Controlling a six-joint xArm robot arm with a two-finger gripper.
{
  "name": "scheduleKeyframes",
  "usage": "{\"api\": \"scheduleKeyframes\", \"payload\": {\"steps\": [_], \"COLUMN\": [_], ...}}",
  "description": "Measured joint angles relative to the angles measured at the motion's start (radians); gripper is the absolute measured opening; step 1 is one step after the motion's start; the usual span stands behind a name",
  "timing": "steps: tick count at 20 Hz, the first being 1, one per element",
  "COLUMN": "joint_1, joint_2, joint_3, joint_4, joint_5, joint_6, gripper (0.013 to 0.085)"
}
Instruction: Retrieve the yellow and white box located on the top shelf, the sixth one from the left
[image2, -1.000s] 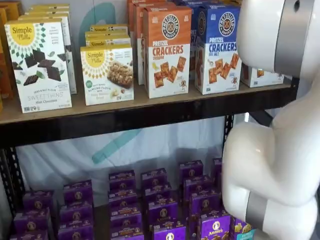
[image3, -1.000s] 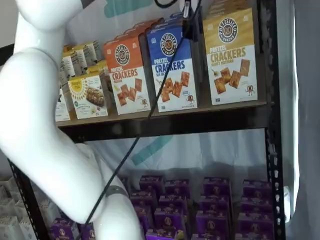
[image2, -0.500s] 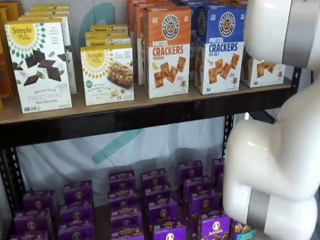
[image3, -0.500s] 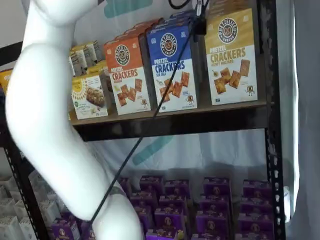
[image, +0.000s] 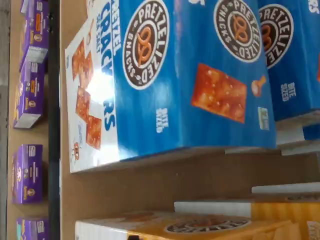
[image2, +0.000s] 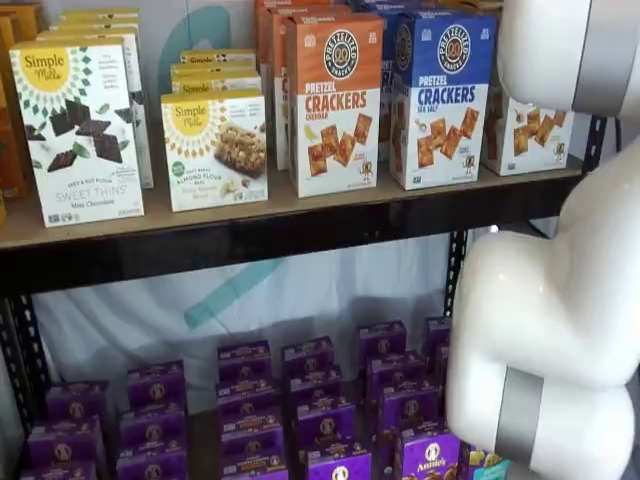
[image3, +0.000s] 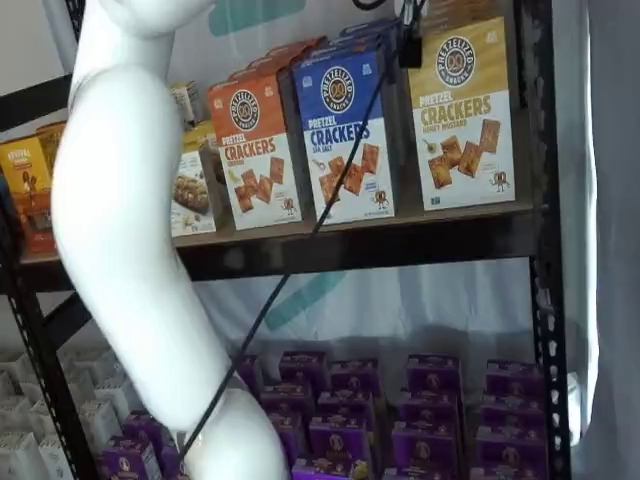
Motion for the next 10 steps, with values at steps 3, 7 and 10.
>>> {"api": "scheduleKeyframes", "payload": {"steps": [3, 7, 10], "joint_1": [0.011, 0.031, 0.04], "joint_2": [0.026, 0.074, 0.101], "joint_3": [-0.032, -0.101, -0.138], "joint_4": [-0.016, -0.067, -0.092], "joint_5": [0.004, 0.039, 0.061], "joint_6": [0.008, 0.021, 0.028], "gripper": [0.085, 0.085, 0.085]}}
